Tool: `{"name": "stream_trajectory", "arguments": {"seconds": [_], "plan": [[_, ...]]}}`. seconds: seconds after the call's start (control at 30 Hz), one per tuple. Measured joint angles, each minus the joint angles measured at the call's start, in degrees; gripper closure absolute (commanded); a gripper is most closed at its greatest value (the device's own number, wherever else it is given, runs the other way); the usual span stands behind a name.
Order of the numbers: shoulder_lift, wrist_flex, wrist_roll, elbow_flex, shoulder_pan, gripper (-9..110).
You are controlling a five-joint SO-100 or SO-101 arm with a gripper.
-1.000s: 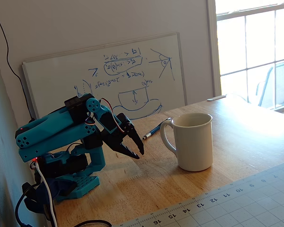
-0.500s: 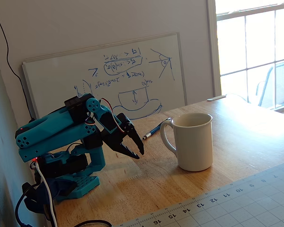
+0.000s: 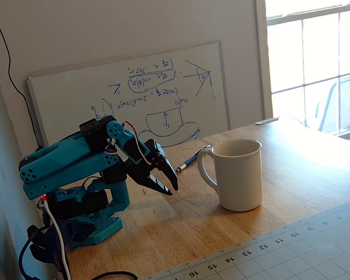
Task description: Grasp a pen and put it in a mug.
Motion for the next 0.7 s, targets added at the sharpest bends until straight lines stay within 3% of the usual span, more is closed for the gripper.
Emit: {"name": "stream_trajectory", "arguments": {"seconds": [0.27,0.7], "plan": [[-10.2,-0.2,22.9,-10.7,0.0,96],[-55.1,-0.1,56.4,-45.4,-14.7,81]]}}
